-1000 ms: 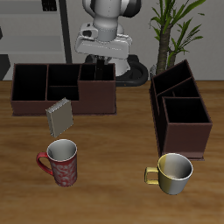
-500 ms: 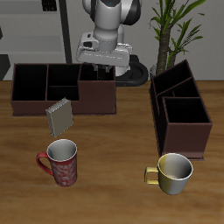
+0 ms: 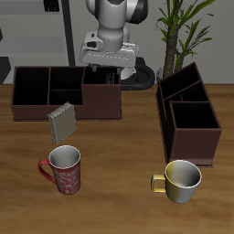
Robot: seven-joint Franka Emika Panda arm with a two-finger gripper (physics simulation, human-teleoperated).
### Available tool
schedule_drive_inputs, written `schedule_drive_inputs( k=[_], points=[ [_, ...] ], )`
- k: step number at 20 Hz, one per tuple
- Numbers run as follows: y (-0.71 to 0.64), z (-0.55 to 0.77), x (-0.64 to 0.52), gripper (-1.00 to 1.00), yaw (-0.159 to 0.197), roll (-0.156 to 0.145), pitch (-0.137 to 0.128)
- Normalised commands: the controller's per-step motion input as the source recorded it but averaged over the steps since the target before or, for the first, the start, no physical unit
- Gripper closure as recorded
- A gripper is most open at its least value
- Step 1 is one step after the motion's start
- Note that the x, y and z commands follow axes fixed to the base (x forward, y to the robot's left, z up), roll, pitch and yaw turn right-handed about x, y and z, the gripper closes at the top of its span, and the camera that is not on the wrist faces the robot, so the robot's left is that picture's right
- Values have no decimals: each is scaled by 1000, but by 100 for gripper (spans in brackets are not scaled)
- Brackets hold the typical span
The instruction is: Place the black book into the back desk caddy's right compartment
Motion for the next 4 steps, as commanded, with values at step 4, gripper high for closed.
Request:
schedule_drive_inputs(
  k=[4],
  points=[
    [-12,241,19,-100,11,8,-40]
  ],
)
